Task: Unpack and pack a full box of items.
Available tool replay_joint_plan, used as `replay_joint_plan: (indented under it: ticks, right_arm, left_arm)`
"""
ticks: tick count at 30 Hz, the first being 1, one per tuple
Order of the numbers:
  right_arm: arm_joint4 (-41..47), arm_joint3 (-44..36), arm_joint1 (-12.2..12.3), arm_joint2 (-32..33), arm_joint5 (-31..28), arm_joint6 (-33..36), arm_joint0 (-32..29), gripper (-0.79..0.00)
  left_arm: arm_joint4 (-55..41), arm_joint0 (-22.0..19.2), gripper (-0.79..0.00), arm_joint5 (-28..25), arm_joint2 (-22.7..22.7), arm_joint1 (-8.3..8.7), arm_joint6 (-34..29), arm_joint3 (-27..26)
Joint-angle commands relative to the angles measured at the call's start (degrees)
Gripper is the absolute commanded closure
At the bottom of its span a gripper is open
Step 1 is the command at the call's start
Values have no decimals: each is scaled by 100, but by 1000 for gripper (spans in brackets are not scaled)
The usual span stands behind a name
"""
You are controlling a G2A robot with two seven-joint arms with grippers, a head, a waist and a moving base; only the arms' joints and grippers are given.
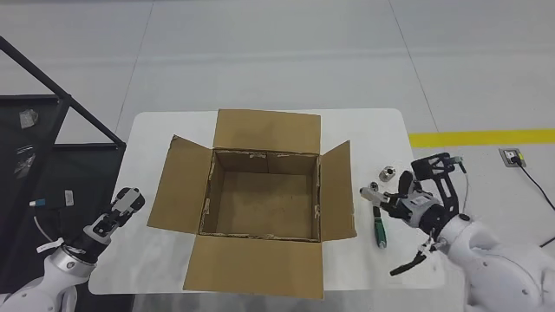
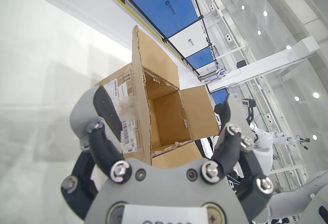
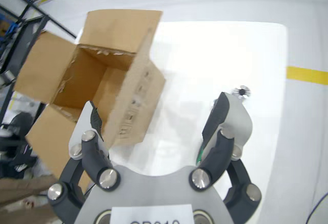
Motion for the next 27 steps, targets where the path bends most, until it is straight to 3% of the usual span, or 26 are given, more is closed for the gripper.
replay_joint_plan:
  ticks: [1,8,14,15,19,22,24,25,27]
  right_arm:
    - [419,216,33,-149,-97,447,267,-785]
    - [712,1087,119,-686,-16,881,956,-785]
    - [980,1387,195,-832,-260,790,1090,-785]
    - [1025,1389,208,-845,-319,763,1078,-785]
    - [1129,1360,263,-865,-451,637,1013,-785]
    - [1163,1341,305,-874,-519,551,962,-785]
    - [1169,1327,332,-896,-538,507,937,-785]
    - [1168,1319,346,-913,-552,495,928,-785]
    - [1173,1305,368,-932,-577,466,914,-785]
  left_arm:
    - [0,0,-785,0,0,0,0,0]
    - [0,0,-785,0,0,0,0,0]
    - [0,0,-785,0,0,0,0,0]
    - [0,0,-748,0,0,0,0,0]
    - [0,0,-372,0,0,0,0,0]
    - [0,0,-342,0,0,0,0,0]
    - [0,0,-372,0,0,0,0,0]
    - [0,0,-785,0,0,0,0,0]
    - [0,0,-785,0,0,0,0,0]
